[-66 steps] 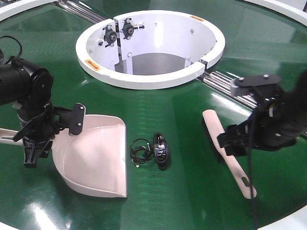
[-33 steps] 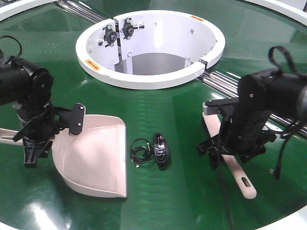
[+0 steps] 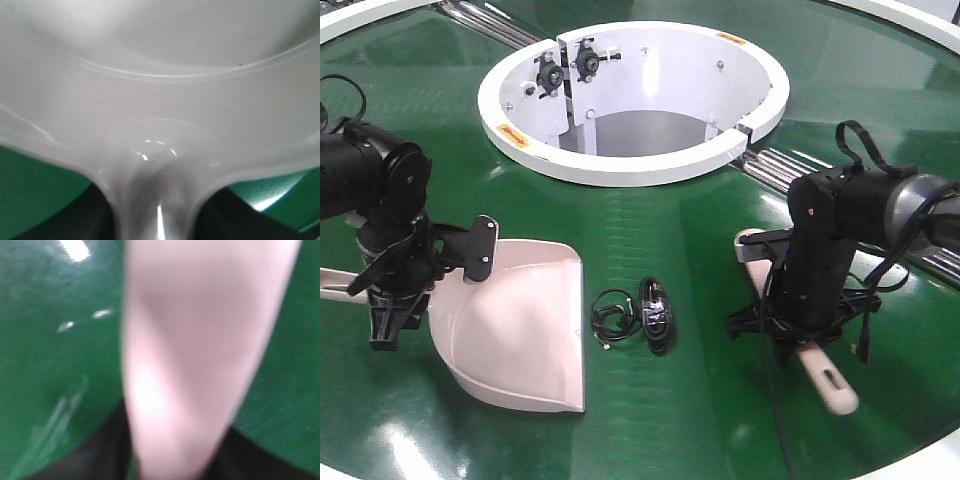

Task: Clean and inspect green conveyor with broom and dustpan
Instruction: 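Sweep the black cable with the brush into the held dustpan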

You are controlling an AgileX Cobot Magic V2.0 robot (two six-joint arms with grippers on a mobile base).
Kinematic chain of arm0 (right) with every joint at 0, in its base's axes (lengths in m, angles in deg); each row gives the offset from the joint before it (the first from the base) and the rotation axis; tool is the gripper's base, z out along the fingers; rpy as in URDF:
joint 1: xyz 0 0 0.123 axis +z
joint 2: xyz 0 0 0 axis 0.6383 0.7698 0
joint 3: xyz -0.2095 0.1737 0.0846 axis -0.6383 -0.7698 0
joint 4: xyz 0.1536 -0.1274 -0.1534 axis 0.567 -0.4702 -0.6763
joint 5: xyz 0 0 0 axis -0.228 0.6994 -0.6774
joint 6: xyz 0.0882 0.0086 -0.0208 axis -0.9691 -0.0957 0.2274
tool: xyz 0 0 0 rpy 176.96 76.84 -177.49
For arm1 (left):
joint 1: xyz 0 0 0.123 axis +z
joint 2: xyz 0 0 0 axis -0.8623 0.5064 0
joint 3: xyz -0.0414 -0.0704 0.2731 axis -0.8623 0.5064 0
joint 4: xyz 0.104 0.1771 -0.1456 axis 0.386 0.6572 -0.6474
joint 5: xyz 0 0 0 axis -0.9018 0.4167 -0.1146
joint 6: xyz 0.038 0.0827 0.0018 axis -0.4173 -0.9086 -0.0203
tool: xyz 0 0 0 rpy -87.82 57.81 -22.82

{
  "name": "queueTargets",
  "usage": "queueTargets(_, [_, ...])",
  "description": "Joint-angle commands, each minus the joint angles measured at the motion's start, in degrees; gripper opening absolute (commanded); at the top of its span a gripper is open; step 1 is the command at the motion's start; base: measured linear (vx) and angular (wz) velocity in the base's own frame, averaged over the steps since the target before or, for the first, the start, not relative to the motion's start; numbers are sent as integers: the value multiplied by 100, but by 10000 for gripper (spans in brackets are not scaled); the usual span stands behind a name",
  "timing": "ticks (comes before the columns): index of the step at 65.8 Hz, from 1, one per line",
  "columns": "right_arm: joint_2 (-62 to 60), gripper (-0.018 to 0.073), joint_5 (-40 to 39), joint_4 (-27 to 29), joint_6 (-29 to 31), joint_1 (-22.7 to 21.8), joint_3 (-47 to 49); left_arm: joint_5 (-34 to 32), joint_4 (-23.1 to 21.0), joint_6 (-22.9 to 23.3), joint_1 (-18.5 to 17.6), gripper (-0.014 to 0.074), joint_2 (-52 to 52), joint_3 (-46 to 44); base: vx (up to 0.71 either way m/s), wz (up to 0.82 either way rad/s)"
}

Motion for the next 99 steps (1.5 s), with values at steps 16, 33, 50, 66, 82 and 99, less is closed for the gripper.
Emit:
queueTargets(16, [-795, -9, -21, -171, -181, -38, 161, -38, 8, 54, -31, -6, -271, -166, 0, 0])
queueTargets(33, [-1187, -6, 317, -37, -489, 336, 161, -38, 8, 54, -31, -6, -271, -166, 0, 0])
queueTargets(50, [-1185, -4, 325, 68, -946, 1065, 161, -38, 8, 54, -31, -6, -271, -166, 0, 0])
queueTargets(66, [-969, -4, 255, 204, -1338, 1167, 161, -38, 8, 54, -31, -6, -271, -166, 0, 0])
queueTargets(82, [-708, -4, 196, 614, -1280, 1167, 161, -38, 8, 54, -31, -6, -271, -166, 0, 0])
queueTargets(99, [-566, -4, 145, 628, -1279, 1167, 161, -38, 8, 54, -31, -6, -271, -166, 0, 0])
